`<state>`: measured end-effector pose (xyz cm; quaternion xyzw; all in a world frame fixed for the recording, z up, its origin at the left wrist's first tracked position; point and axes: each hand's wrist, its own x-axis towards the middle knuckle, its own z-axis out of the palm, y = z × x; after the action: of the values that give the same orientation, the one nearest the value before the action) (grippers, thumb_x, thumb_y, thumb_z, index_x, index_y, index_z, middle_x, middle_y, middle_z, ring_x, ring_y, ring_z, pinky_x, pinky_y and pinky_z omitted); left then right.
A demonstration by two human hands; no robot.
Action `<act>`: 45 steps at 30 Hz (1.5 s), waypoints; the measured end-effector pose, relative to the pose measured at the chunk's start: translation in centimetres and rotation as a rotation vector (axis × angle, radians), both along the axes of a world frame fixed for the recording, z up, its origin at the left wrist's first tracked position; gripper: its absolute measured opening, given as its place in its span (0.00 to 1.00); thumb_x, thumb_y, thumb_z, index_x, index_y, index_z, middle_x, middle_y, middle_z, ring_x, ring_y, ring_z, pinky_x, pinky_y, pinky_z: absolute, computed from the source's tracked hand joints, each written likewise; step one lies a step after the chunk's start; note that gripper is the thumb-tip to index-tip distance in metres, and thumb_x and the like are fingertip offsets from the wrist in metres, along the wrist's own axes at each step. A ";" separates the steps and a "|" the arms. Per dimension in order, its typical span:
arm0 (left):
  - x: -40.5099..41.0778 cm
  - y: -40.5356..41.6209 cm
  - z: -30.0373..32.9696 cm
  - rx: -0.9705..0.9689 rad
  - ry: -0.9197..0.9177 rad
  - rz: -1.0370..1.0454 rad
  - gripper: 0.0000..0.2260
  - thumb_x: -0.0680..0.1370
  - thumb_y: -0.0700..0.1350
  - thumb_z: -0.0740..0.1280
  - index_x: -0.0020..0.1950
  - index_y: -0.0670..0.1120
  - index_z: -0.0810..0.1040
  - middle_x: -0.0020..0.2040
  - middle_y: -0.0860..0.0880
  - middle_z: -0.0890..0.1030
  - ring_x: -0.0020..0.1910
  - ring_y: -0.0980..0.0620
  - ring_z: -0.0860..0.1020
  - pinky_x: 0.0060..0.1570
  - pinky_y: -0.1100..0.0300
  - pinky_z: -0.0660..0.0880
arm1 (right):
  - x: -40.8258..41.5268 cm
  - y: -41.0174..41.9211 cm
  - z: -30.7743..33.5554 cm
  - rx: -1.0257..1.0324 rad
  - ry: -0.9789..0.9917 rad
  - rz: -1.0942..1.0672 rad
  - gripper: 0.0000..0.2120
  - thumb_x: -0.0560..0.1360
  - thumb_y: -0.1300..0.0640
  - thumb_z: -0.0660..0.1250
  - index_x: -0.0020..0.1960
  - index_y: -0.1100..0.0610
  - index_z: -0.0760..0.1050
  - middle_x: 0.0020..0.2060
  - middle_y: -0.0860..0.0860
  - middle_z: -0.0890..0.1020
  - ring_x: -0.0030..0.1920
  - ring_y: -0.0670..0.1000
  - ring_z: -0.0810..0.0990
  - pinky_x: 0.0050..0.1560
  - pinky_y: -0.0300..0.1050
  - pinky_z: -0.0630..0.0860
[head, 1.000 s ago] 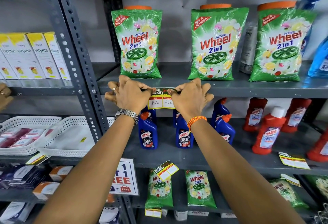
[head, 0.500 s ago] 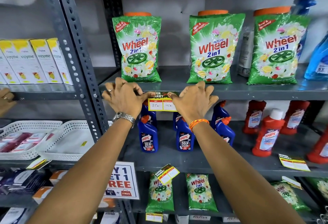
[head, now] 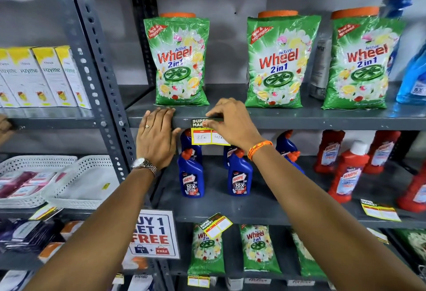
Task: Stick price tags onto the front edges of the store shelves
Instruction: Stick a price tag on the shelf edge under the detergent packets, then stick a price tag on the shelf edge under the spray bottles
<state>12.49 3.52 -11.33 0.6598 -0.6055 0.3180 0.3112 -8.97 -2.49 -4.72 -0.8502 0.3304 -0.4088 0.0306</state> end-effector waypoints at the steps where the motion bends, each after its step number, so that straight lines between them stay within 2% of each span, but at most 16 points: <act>1: 0.0 0.0 0.0 -0.003 -0.016 0.008 0.21 0.83 0.52 0.60 0.72 0.43 0.69 0.68 0.42 0.75 0.69 0.41 0.71 0.78 0.46 0.56 | 0.1 -0.3 0.2 0.016 -0.011 0.015 0.11 0.68 0.49 0.78 0.47 0.54 0.86 0.42 0.51 0.84 0.46 0.52 0.80 0.50 0.53 0.78; 5: 0.0 -0.1 0.1 -0.010 -0.035 0.039 0.20 0.83 0.54 0.58 0.70 0.43 0.70 0.66 0.42 0.77 0.66 0.41 0.73 0.76 0.46 0.59 | 0.7 -1.3 0.2 0.063 -0.088 0.009 0.09 0.65 0.53 0.81 0.42 0.55 0.86 0.38 0.49 0.83 0.39 0.47 0.82 0.45 0.50 0.82; 10: 0.0 -0.2 0.1 -0.022 -0.029 0.045 0.20 0.83 0.54 0.58 0.70 0.43 0.71 0.66 0.42 0.77 0.65 0.41 0.73 0.76 0.47 0.59 | 1.3 -1.4 0.1 0.068 -0.099 -0.001 0.08 0.64 0.53 0.82 0.39 0.54 0.86 0.37 0.47 0.82 0.37 0.46 0.81 0.42 0.49 0.82; 15: 0.0 0.4 0.3 0.001 0.000 0.025 0.20 0.82 0.53 0.58 0.70 0.44 0.70 0.67 0.42 0.77 0.66 0.41 0.73 0.77 0.46 0.58 | -0.9 -1.0 0.9 0.111 -0.083 0.096 0.11 0.66 0.54 0.81 0.46 0.58 0.87 0.40 0.51 0.85 0.38 0.43 0.80 0.41 0.34 0.77; 20: -2.2 0.6 0.8 -0.080 0.099 -0.043 0.21 0.82 0.50 0.58 0.73 0.44 0.69 0.72 0.43 0.75 0.72 0.41 0.70 0.78 0.46 0.56 | -5.5 -1.1 0.3 0.062 -0.208 0.054 0.07 0.71 0.60 0.76 0.49 0.58 0.86 0.42 0.53 0.86 0.40 0.48 0.82 0.42 0.29 0.75; 24: -6.9 0.2 1.8 -0.113 0.102 -0.135 0.22 0.81 0.49 0.59 0.74 0.42 0.69 0.72 0.42 0.74 0.73 0.40 0.69 0.77 0.44 0.60 | -10.5 -1.7 0.1 0.047 -0.251 -0.018 0.08 0.72 0.61 0.75 0.51 0.59 0.86 0.42 0.55 0.85 0.39 0.49 0.81 0.42 0.27 0.73; 28: -13.1 -1.2 2.3 -0.085 0.082 -0.226 0.24 0.81 0.50 0.59 0.75 0.42 0.68 0.74 0.43 0.73 0.75 0.41 0.68 0.78 0.46 0.58 | -17.1 -2.3 -0.3 0.060 -0.310 -0.107 0.08 0.73 0.63 0.75 0.52 0.61 0.86 0.43 0.54 0.84 0.39 0.46 0.81 0.42 0.24 0.71; 33: -22.8 -4.3 2.6 -0.016 0.087 -0.300 0.25 0.82 0.55 0.56 0.74 0.42 0.70 0.72 0.42 0.75 0.74 0.41 0.70 0.77 0.48 0.62 | -28.7 -3.6 0.3 0.067 -0.350 -0.287 0.07 0.73 0.62 0.75 0.51 0.59 0.86 0.44 0.54 0.86 0.41 0.51 0.83 0.43 0.27 0.75; 36: -29.3 -6.0 2.9 0.020 0.105 -0.362 0.25 0.81 0.55 0.56 0.74 0.42 0.71 0.71 0.42 0.76 0.72 0.41 0.72 0.75 0.50 0.62 | -36.8 -4.8 1.1 0.099 -0.392 -0.401 0.07 0.72 0.62 0.75 0.51 0.61 0.85 0.43 0.57 0.87 0.39 0.42 0.83 0.48 0.36 0.81; 38: -32.8 -7.0 3.5 0.059 0.114 -0.392 0.26 0.81 0.56 0.55 0.73 0.42 0.72 0.70 0.41 0.77 0.72 0.40 0.72 0.74 0.49 0.64 | -41.5 -5.5 1.9 0.092 -0.396 -0.498 0.08 0.71 0.60 0.77 0.49 0.61 0.85 0.42 0.56 0.87 0.38 0.36 0.82 0.48 0.36 0.80; 42: -40.7 -8.9 5.4 0.075 0.116 -0.461 0.26 0.82 0.57 0.55 0.71 0.42 0.74 0.66 0.40 0.79 0.66 0.39 0.76 0.68 0.48 0.70 | -50.8 -8.4 3.8 0.238 -0.398 -0.675 0.10 0.69 0.54 0.78 0.45 0.61 0.85 0.43 0.58 0.87 0.48 0.52 0.85 0.56 0.47 0.80; 45: -46.9 -10.4 7.1 0.142 0.179 -0.528 0.25 0.81 0.60 0.55 0.67 0.44 0.77 0.61 0.43 0.82 0.59 0.40 0.79 0.59 0.49 0.75 | -56.0 -11.5 4.8 0.358 -0.388 -0.720 0.19 0.64 0.45 0.78 0.35 0.61 0.81 0.37 0.58 0.86 0.47 0.55 0.85 0.55 0.53 0.80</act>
<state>-34.41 -6.89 -4.24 0.5250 -0.7473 0.1231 0.3883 -64.93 -14.00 0.09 -0.5698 0.6590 -0.4819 0.0943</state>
